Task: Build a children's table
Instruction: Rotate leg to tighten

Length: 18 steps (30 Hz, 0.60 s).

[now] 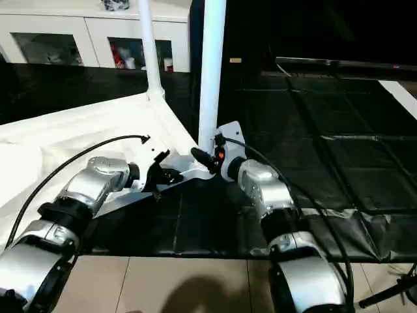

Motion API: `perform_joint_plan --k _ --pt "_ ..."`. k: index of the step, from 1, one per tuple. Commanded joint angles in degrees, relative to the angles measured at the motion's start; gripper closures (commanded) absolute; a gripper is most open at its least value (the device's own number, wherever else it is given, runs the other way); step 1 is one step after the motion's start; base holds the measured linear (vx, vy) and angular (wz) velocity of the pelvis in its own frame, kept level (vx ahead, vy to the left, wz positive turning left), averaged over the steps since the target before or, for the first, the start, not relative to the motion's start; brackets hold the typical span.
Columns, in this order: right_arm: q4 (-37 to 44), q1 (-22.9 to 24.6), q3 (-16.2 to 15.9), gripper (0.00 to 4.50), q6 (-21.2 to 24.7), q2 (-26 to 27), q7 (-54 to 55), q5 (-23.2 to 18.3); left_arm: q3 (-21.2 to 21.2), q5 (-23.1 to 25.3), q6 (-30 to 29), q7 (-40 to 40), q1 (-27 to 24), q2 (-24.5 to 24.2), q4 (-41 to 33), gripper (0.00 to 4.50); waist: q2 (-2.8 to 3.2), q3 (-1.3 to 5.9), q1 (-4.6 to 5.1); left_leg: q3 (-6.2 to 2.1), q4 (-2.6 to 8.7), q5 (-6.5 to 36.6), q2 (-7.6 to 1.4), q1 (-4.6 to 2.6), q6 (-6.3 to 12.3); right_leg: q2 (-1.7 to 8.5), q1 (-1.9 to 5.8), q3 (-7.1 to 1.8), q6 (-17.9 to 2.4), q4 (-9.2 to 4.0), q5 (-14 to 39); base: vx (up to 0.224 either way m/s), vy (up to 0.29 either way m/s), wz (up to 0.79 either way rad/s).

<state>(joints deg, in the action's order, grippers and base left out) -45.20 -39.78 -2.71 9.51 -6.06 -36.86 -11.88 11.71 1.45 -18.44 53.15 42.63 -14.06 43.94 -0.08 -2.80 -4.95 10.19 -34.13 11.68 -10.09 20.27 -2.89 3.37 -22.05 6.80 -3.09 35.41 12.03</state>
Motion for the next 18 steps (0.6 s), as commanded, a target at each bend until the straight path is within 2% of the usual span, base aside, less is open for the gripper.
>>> perform_joint_plan --k 1,3,4,6,9,10,15,17,18 --pt "0.67 1.9 -4.8 1.01 1.79 2.5 -8.33 -1.61 0.31 -0.89 0.77 0.5 0.12 0.74 -2.45 4.5 -0.31 3.73 -0.75 -1.62 3.56 2.37 -4.04 0.16 4.97 7.14 3.65 -4.55 -11.08 -3.94 3.85 0.0 0.0 0.0" --pt "2.07 3.08 -5.26 0.95 1.62 0.03 -13.75 -1.43 1.38 -0.39 2.46 3.16 -0.78 -0.8 -3.13 4.5 -0.31 3.77 -0.95 -1.57 3.48 1.65 -4.12 0.22 5.93 7.04 3.66 -4.54 -11.15 -3.77 2.18 0.0 0.0 0.0" --pt "2.27 3.23 -5.25 0.73 1.64 -0.41 -14.56 -1.46 1.63 -0.27 2.78 3.68 -0.93 -1.08 -3.23 4.5 -0.37 3.77 -0.91 -1.57 3.48 1.36 -4.19 0.27 6.09 7.04 3.64 -4.51 -11.22 -3.69 1.66 0.0 0.0 0.0" --pt "3.43 3.86 -5.05 0.63 1.35 -3.04 -19.24 -1.89 3.61 0.39 6.41 8.13 -2.06 -2.83 -4.06 4.5 -0.41 3.71 -1.21 -1.43 3.37 1.71 -4.06 0.29 6.58 7.0 3.6 -4.38 -10.93 -3.92 2.84 0.0 0.0 0.0" --pt "4.16 4.12 -5.42 0.45 0.33 -5.71 -23.77 -1.77 5.31 0.44 8.6 12.89 -3.42 -4.68 -5.72 4.5 -0.38 3.62 -1.54 -1.43 3.48 2.52 -4.34 0.2 6.02 7.07 3.45 -4.37 -10.31 -4.06 5.07 0.0 0.0 0.0" --pt "4.29 4.14 -5.57 0.23 -0.52 -6.74 -25.4 -1.56 5.75 0.32 9.0 14.49 -3.86 -5.29 -6.35 4.5 -0.23 3.68 -1.66 -1.45 3.48 2.56 -4.38 0.13 5.89 7.07 3.4 -4.35 -10.42 -4.01 5.21 0.0 0.0 0.0" --pt "4.92 4.06 -5.71 0.19 -4.5 -10.67 -34.22 -1.96 8.2 0.63 12.2 20.86 -5.5 -8.21 -8.17 4.5 -0.15 3.77 -2.74 -1.33 3.43 2.95 -4.63 -0.27 5.81 7.01 2.99 -4.46 -11.06 -3.72 3.8 0.0 0.0 0.0" --pt "5.45 4.25 -6.33 0.19 -5.27 -11.71 -37.42 -1.9 8.49 0.35 13.07 22.36 -5.86 -8.71 -8.54 4.5 -0.09 3.81 -3.13 -1.37 3.39 2.77 -4.62 -0.21 5.88 6.95 3.1 -4.38 -11.05 -3.62 3.39 0.0 0.0 0.0" --pt "6.47 4.52 -7.97 0.19 -6.98 -14.12 -45.64 -1.93 9.08 -0.6 14.53 26.26 -6.64 -9.8 -9.55 4.5 -0.2 3.81 -3.43 -1.34 3.3 3.05 -4.62 -0.15 6.15 6.99 3.09 -4.41 -11.1 -3.5 2.77 0.0 0.0 0.0"
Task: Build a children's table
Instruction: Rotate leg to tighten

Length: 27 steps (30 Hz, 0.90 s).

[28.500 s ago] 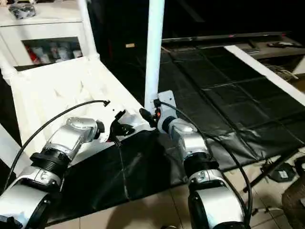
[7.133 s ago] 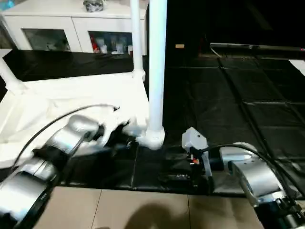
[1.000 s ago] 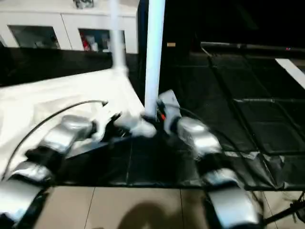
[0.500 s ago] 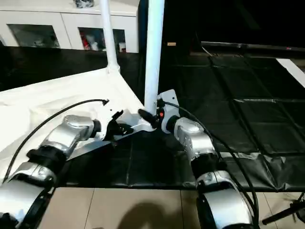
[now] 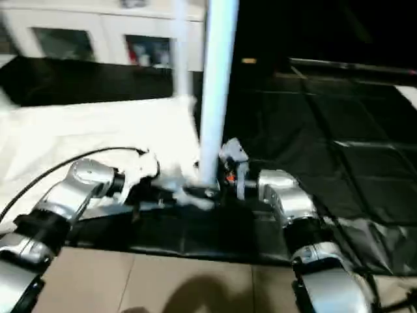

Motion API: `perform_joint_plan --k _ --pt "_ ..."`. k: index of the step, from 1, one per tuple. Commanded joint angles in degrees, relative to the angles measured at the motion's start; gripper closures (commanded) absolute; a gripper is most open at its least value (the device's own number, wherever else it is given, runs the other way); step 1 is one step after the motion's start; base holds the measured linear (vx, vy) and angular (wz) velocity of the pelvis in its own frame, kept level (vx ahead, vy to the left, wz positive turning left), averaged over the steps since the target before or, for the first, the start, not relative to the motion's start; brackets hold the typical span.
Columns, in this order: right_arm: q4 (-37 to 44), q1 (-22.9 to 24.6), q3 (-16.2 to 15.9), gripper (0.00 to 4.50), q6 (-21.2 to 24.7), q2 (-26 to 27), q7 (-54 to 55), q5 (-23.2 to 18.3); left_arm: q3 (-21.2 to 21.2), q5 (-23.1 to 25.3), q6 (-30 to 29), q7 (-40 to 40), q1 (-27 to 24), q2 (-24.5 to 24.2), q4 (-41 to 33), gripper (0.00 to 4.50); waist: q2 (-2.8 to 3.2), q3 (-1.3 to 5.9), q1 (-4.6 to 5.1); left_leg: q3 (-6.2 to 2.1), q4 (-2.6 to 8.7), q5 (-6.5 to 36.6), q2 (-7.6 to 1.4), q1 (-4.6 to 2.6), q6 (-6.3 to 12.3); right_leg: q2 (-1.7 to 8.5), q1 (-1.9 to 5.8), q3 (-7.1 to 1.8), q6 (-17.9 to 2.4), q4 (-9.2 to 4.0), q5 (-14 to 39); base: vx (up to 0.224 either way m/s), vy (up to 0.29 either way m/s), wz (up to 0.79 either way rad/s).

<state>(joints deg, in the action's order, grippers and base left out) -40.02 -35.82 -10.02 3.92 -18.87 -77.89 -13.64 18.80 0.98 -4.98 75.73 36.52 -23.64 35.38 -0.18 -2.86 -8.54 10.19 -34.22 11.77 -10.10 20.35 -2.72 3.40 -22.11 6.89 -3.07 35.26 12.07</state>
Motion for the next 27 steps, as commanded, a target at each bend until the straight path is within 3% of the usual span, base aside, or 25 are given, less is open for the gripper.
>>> perform_joint_plan --k 1,4,6,8,10,16,21,27 --pt "1.44 0.54 -1.06 0.19 -1.29 -1.72 -6.29 -0.29 2.17 -0.29 1.42 4.48 -0.63 -0.41 -1.21 4.5 -0.14 3.87 0.0 -1.41 3.42 2.82 -4.62 -0.19 6.15 6.92 3.18 -4.49 -11.01 -3.31 2.71 0.0 0.0 0.0" --pt "1.94 0.34 -2.98 0.19 -1.15 -3.04 -12.11 -0.59 3.1 -0.58 2.68 7.98 -1.17 -1.55 -2.41 4.5 -0.47 3.79 -0.01 -1.4 3.4 3.0 -4.45 -0.02 6.39 6.98 3.25 -4.41 -10.76 -3.49 4.15 0.0 0.0 0.0" --pt "2.03 0.27 -3.98 0.19 -1.42 -3.53 -13.49 -0.79 3.46 -0.6 3.11 9.0 -1.28 -1.97 -2.79 4.5 -0.34 3.77 -0.11 -1.4 3.43 3.28 -4.48 -0.12 6.18 7.01 3.13 -4.39 -10.58 -3.72 5.95 0.0 0.0 0.0" --pt "2.67 0.13 -8.08 0.35 -2.02 -5.34 -14.61 -2.6 4.37 -0.73 4.55 11.54 -1.48 -2.94 -3.75 4.5 -0.46 3.73 -0.19 -1.42 3.52 3.28 -4.65 -0.33 5.97 6.9 2.95 -4.41 -10.49 -3.79 6.6 0.0 0.0 0.0" --pt "3.15 0.1 -10.07 0.44 -2.14 -6.07 -14.61 -3.65 4.86 -0.78 4.98 12.79 -1.65 -3.4 -4.52 4.5 -0.35 3.75 -0.41 -1.43 3.54 3.04 -4.66 -0.34 5.89 6.87 2.98 -4.44 -10.34 -3.7 6.61 0.0 0.0 0.0" --pt "2.96 0.17 -10.94 0.95 -2.86 -5.51 -14.61 -4.05 5.57 -0.98 5.7 14.54 -2.05 -3.55 -5.94 4.5 -0.69 3.78 -0.95 -1.34 3.52 2.94 -4.63 -0.33 5.45 6.89 2.86 -4.51 -10.25 -3.58 6.45 0.0 0.0 0.0" --pt "3.74 0.26 -14.53 1.38 -3.71 -6.77 -14.61 -6.6 6.59 -0.9 6.49 15.67 -2.78 -3.99 -7.21 4.5 -0.77 3.81 -1.01 -1.36 3.49 2.79 -4.53 -0.2 5.42 6.86 2.98 -4.46 -9.89 -3.58 6.41 0.0 0.0 0.0" --pt "4.3 0.22 -16.11 1.97 -3.63 -7.15 -14.61 -8.17 6.43 -0.7 6.71 15.55 -2.68 -4.13 -6.69 4.5 -0.83 3.85 -1.04 -1.38 3.45 2.77 -4.52 -0.13 5.45 6.82 2.95 -4.44 -9.36 -3.58 6.8 0.0 0.0 0.0"
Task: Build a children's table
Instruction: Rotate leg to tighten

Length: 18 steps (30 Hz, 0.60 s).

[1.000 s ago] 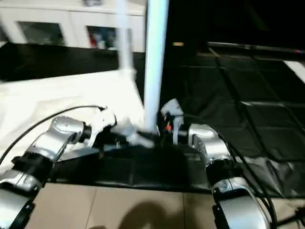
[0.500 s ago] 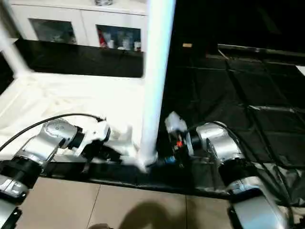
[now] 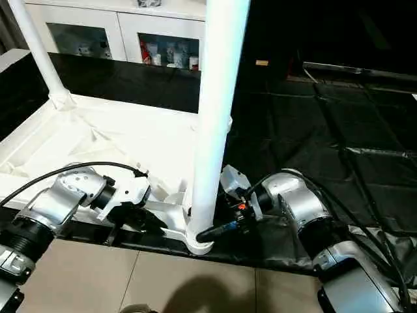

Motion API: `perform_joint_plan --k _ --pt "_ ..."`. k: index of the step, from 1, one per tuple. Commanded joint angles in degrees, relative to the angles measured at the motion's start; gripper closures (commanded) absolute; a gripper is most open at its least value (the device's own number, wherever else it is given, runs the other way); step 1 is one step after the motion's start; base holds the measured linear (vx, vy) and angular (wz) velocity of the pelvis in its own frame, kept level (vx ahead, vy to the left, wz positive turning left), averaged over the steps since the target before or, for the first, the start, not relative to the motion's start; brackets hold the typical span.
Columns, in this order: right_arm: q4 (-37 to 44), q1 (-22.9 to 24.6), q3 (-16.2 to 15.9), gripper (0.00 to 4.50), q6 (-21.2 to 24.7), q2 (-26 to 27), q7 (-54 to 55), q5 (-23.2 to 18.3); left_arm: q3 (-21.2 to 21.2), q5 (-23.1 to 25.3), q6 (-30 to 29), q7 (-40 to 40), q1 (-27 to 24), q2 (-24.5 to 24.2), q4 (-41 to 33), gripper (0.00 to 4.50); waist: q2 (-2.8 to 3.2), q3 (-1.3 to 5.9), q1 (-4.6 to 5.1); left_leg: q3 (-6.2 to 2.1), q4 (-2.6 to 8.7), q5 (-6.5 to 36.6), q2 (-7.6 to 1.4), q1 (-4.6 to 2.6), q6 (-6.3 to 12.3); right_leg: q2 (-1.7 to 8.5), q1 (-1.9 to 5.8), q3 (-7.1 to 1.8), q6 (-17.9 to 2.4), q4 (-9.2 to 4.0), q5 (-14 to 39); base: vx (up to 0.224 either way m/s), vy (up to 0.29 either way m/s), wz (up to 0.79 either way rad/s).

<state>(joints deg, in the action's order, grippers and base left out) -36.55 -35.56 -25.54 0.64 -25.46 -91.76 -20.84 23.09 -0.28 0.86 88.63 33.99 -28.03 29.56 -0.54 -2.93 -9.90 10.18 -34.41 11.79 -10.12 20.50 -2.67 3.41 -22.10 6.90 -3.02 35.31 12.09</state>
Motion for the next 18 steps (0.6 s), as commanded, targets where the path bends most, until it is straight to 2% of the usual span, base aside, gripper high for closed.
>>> perform_joint_plan --k 1,5,10,12,13,15,16,17,18 --pt "0.81 -0.05 -0.62 2.03 -0.36 -0.55 -0.74 -1.01 2.13 0.57 0.89 2.64 -0.15 0.25 -0.84 4.5 -0.46 3.96 0.3 -1.39 3.63 2.56 -4.48 -0.25 5.42 6.79 2.96 -4.46 -9.44 -3.56 6.52 0.0 0.0 0.0" --pt "0.9 -0.24 -2.11 2.31 -0.17 -1.14 -0.74 -2.77 1.75 0.11 0.24 2.18 -0.18 0.25 -0.68 4.5 -0.47 3.93 0.32 -1.37 3.61 2.57 -4.41 -0.21 5.46 6.75 2.99 -4.42 -9.5 -3.59 6.2 0.0 0.0 0.0" --pt "1.95 0.21 -3.0 2.4 1.43 -1.57 -0.74 -3.95 1.22 -0.63 -1.11 1.96 -0.09 0.57 -0.76 4.5 -0.46 3.97 0.25 -1.39 3.6 2.69 -4.44 -0.28 5.37 6.69 2.96 -4.42 -9.32 -3.58 6.67 0.0 0.0 0.0" --pt "1.76 0.38 -2.47 2.41 1.94 -1.13 -0.74 -3.42 0.9 -0.96 -1.67 1.72 0.07 0.86 -0.55 4.5 -0.57 3.92 0.31 -1.35 3.59 2.75 -4.38 -0.18 5.37 6.72 3.02 -4.43 -9.27 -3.63 6.83 0.0 0.0 0.0" --pt "1.12 0.64 -0.87 2.41 3.26 -0.02 -0.37 -1.6 0.17 -1.3 -3.36 0.24 0.33 1.63 -0.14 4.5 -0.61 3.92 0.36 -1.27 3.55 2.73 -4.36 -0.14 5.2 6.74 3.03 -4.49 -9.27 -3.57 7.04 0.0 0.0 0.0" --pt "0.33 0.6 0.24 2.41 4.89 1.17 2.0 -0.33 -0.5 -1.24 -4.46 -1.76 0.74 2.47 0.75 4.5 -0.38 3.83 0.39 -1.34 3.56 2.85 -4.29 -0.02 4.98 6.72 2.99 -4.41 -9.1 -3.81 7.79 0.0 0.0 0.0" --pt "-1.08 0.52 1.82 2.41 6.03 3.64 9.19 1.46 -1.55 -0.75 -6.11 -5.81 1.63 4.09 2.79 4.5 -0.39 3.78 0.38 -1.42 3.66 3.66 -4.32 -0.18 4.6 6.81 2.98 -4.4 -8.73 -4.02 9.33 0.0 0.0 0.0" --pt "-1.79 0.32 2.16 2.41 6.57 5.26 15.14 2.0 -2.21 -0.51 -7.64 -8.67 2.27 5.26 4.1 4.5 -0.2 3.41 0.76 -1.3 3.81 4.79 -4.12 -0.24 3.75 6.51 2.64 -4.4 -8.11 -4.51 11.92 0.0 0.0 0.0" --pt "-2.24 0.16 2.3 2.41 6.5 6.18 18.49 2.33 -2.55 -0.46 -8.81 -10.19 2.64 5.89 4.72 4.5 -0.19 3.18 1.01 -1.53 4.04 7.04 -3.91 -0.54 2.37 6.88 2.89 -4.31 -6.89 -5.27 17.27 0.0 0.0 0.0"
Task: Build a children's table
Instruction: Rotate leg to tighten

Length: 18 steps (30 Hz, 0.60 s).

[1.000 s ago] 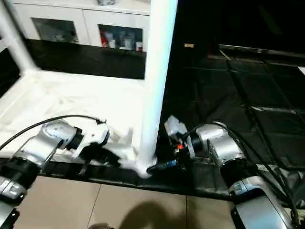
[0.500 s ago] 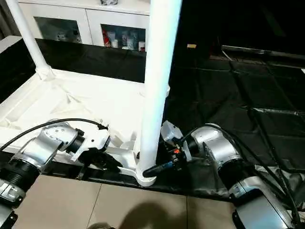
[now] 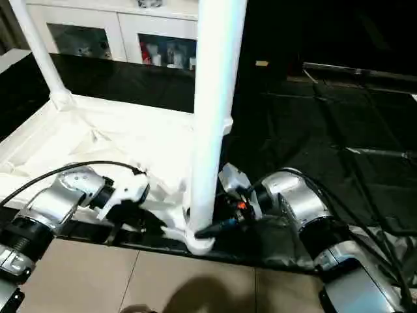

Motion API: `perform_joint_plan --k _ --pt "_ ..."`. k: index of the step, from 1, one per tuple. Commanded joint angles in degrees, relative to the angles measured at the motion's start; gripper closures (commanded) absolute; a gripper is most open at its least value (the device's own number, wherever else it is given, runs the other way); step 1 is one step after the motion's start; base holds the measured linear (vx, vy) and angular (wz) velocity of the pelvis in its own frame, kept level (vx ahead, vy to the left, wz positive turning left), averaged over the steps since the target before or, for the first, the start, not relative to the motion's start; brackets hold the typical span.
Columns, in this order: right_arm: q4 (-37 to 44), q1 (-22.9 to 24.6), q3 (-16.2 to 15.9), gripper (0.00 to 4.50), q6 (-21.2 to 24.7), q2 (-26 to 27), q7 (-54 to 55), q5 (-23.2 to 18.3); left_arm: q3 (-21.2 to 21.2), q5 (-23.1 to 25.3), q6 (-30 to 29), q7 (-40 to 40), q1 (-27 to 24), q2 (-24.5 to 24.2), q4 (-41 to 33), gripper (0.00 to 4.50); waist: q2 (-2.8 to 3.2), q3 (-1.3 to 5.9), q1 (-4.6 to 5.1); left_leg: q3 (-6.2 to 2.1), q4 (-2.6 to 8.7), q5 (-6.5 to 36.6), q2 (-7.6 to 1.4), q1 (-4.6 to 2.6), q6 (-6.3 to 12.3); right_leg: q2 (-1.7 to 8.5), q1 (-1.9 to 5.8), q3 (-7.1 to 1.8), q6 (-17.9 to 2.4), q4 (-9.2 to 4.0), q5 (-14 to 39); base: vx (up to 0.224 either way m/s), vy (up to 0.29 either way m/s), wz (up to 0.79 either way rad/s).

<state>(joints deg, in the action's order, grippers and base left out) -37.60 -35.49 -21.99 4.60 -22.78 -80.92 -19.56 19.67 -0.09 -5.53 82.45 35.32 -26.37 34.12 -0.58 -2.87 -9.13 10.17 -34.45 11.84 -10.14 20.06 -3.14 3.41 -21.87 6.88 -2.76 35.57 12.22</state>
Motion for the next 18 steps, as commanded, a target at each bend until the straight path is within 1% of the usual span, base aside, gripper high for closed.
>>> perform_joint_plan --k 1,3,4,5,7,8,9,10,11,12,13,14,15,16,18 --pt "-1.49 -0.02 -1.12 2.41 2.57 3.96 9.13 1.19 0.7 -0.65 -2.92 -4.69 1.49 4.54 0.43 4.5 -0.13 3.21 0.48 -1.68 4.3 7.73 -3.92 -0.25 1.62 7.0 2.81 -4.35 -6.44 -5.65 19.58 0.0 0.0 0.0" --pt "-3.22 -0.78 -0.29 2.47 3.38 6.18 15.03 1.55 -0.32 -0.9 -4.8 -7.85 2.45 6.16 1.76 4.5 -0.15 3.15 1.12 -1.86 4.51 8.13 -4.03 0.05 1.11 7.05 3.0 -4.31 -6.14 -5.66 20.18 0.0 0.0 0.0" --pt "-4.61 -1.46 0.33 2.47 3.65 7.8 19.22 2.02 -1.22 -1.06 -6.23 -10.64 3.31 7.53 2.89 4.5 -0.06 3.1 1.82 -1.95 4.5 8.59 -3.84 0.28 0.53 7.07 3.2 -4.19 -5.61 -5.9 21.62 0.0 0.0 0.0" --pt "-7.06 -2.86 1.58 2.47 4.33 10.41 25.35 2.67 -2.47 -0.84 -7.69 -15.32 4.88 9.55 4.84 4.5 0.08 3.17 2.38 -1.97 4.49 8.85 -3.81 -0.09 0.0 7.0 2.86 -4.25 -6.16 -5.97 21.66 0.0 0.0 0.0" --pt "-9.97 -4.73 3.68 2.48 5.68 13.6 32.47 3.71 -3.97 -0.54 -9.64 -20.65 6.8 11.68 7.06 4.5 -0.06 3.23 2.76 -1.97 4.39 8.9 -3.69 -0.09 -0.1 7.0 2.98 -4.26 -6.48 -5.97 21.53 0.0 0.0 0.0" --pt "-10.91 -5.39 4.52 2.48 6.28 14.72 34.71 4.25 -4.55 -0.44 -10.36 -22.51 7.49 12.39 7.87 4.5 0.05 3.23 2.98 -1.88 4.32 8.2 -3.65 -0.05 0.09 7.02 2.86 -4.37 -6.93 -5.92 20.52 0.0 0.0 0.0" --pt "-11.08 -5.51 4.69 2.48 6.31 14.97 35.17 4.39 -4.77 -0.44 -10.48 -22.99 7.68 12.6 8.12 4.5 -0.02 3.33 3.07 -1.86 4.25 7.96 -3.62 -0.08 0.17 7.03 2.95 -4.34 -7.15 -5.93 19.98 0.0 0.0 0.0" --pt "-12.79 -6.85 6.19 2.48 6.74 17.43 39.83 5.47 -6.94 -0.57 -11.54 -27.87 9.59 14.54 10.5 4.5 -0.03 3.45 3.16 -1.75 4.13 6.58 -3.64 0.03 0.87 6.97 2.95 -4.47 -7.86 -5.68 16.99 0.0 0.0 0.0" --pt "-12.82 -6.87 6.22 2.48 6.75 17.48 39.93 5.49 -6.98 -0.58 -11.56 -27.97 9.63 14.58 10.54 4.5 0.0 3.53 3.3 -1.77 4.15 5.76 -3.71 0.08 1.07 6.82 2.99 -4.47 -8.53 -5.32 14.68 0.0 0.0 0.0" --pt "-13.65 -7.52 6.77 2.48 6.79 18.66 42.19 5.74 -8.02 -0.41 -11.71 -30.84 10.58 15.48 11.69 4.5 -0.14 3.69 3.24 -1.76 4.07 5.31 -3.8 0.03 1.3 6.89 3.03 -4.51 -8.83 -5.12 13.19 0.0 0.0 0.0" --pt "-14.68 -8.19 7.42 2.48 6.78 19.81 44.71 6.07 -8.81 -0.14 -11.81 -33.15 11.39 16.25 12.64 4.5 -0.21 3.67 3.27 -1.65 4.01 4.82 -3.76 0.05 1.61 6.87 2.92 -4.6 -9.14 -5.04 11.97 0.0 0.0 0.0" --pt "-15.78 -8.77 7.98 2.48 7.11 20.86 46.71 6.12 -9.67 -0.14 -11.99 -35.53 12.02 17.02 13.26 4.5 -0.18 3.7 3.27 -1.68 4.0 4.04 -3.71 0.14 1.81 6.94 3.07 -4.53 -9.63 -4.84 10.52 0.0 0.0 0.0" --pt "-16.17 -8.96 8.22 2.48 7.18 21.19 47.28 6.24 -9.9 -0.13 -12.05 -36.19 12.21 17.25 13.47 4.5 -0.12 3.85 3.13 -1.63 3.89 3.38 -3.73 0.08 2.14 6.99 3.07 -4.58 -10.0 -4.69 8.99 0.0 0.0 0.0" --pt "-17.45 -9.48 9.15 2.48 7.4 22.38 49.27 6.56 -10.54 -0.13 -12.35 -38.05 12.65 17.96 13.85 4.5 -0.12 3.87 3.09 -1.58 3.88 2.55 -3.78 0.22 2.67 6.94 3.14 -4.58 -10.3 -4.41 7.08 0.0 0.0 0.0" --pt "-17.93 -9.44 9.41 2.48 6.86 23.18 49.86 7.44 -10.87 -0.25 -12.39 -39.11 12.63 18.35 13.76 4.5 0.03 3.83 3.06 -1.63 3.96 2.52 -3.97 0.14 2.97 7.02 3.09 -4.55 -10.8 -4.31 5.95 0.0 0.0 0.0"
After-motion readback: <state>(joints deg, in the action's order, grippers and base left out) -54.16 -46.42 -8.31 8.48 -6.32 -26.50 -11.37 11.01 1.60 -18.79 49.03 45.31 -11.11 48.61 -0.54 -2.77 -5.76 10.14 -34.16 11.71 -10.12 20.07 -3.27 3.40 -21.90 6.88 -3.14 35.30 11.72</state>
